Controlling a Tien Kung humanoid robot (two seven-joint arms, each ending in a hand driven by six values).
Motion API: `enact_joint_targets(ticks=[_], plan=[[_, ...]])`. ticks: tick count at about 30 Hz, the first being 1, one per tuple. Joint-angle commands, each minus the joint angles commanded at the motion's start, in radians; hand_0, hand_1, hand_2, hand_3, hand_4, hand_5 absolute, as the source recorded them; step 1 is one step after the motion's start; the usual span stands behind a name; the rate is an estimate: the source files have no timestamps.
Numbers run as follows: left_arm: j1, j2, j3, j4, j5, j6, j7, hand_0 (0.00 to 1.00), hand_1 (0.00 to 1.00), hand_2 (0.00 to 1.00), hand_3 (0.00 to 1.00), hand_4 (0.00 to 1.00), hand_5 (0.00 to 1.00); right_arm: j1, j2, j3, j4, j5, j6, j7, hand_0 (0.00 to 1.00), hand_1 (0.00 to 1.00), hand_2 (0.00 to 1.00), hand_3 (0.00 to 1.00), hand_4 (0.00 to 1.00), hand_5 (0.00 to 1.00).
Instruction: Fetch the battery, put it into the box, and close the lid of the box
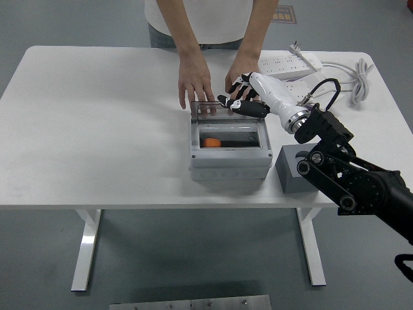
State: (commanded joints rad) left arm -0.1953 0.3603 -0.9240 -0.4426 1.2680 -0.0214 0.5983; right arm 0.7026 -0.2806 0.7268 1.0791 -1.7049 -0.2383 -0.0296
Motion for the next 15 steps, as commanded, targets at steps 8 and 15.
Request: enact_joint_targets(ticks=[8,15], plan=[[0.001,0.0,0.005,0.001,-0.005,0.002,-0.004,0.632,0.698,0.573,0.541,0.5,0.002,-0.002,-0.001,-0.003,0.01,-0.005,-0.002,0.001,0.413,0.392,0.465,0.516,0.831,0.754],[0.004,-0.001,0.014,0.001,-0.019,0.007,-0.007,0.632,0.698,0.573,0.541,0.5,0.002,-0.012,-0.006,-0.011,0.027,-0.015,0.004,-0.009,0.395,0.394,0.466,0.517,0.827,0.752]])
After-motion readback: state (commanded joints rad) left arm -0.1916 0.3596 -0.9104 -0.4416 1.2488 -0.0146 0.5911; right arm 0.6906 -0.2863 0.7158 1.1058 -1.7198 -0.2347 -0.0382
